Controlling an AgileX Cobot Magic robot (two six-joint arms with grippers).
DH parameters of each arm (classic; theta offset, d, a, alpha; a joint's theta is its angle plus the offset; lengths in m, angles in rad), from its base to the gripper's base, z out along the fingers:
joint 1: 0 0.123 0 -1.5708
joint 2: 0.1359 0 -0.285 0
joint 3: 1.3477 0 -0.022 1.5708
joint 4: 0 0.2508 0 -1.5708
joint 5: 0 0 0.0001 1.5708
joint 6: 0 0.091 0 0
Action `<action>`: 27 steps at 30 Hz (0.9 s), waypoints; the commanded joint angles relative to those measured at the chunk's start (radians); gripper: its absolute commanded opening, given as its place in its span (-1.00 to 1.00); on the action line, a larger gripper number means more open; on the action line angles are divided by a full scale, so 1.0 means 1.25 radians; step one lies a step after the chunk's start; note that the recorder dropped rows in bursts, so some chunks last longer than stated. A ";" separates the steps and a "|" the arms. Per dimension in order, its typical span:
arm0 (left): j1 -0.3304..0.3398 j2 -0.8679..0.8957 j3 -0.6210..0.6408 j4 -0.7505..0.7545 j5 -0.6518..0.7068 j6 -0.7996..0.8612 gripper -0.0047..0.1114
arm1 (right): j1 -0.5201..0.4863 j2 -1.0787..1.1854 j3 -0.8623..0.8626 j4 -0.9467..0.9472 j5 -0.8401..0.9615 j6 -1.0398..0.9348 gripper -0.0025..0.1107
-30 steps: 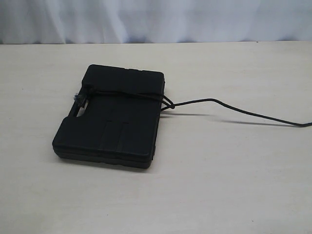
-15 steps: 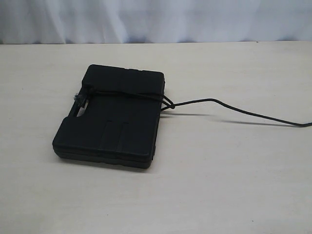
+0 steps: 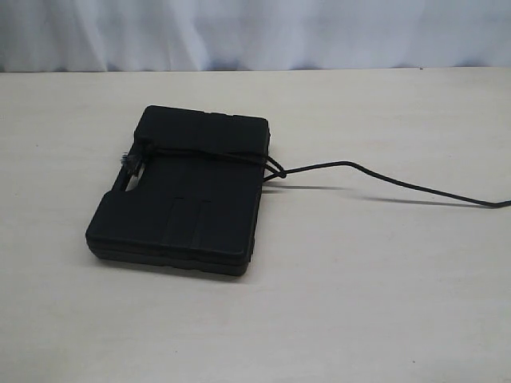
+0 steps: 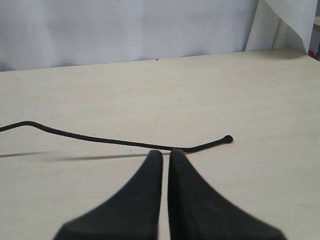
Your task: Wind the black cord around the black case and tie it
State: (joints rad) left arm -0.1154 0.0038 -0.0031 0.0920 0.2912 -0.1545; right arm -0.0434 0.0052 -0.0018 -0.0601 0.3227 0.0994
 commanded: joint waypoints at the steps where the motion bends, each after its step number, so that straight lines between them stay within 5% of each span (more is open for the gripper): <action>1: 0.003 -0.003 0.002 0.001 -0.009 0.000 -0.92 | -0.005 -0.004 0.001 -0.006 -0.003 0.004 -0.88; 27: 0.003 -0.003 0.002 0.001 -0.012 0.000 -0.92 | 0.028 -0.004 0.001 -0.006 -0.003 0.004 -0.88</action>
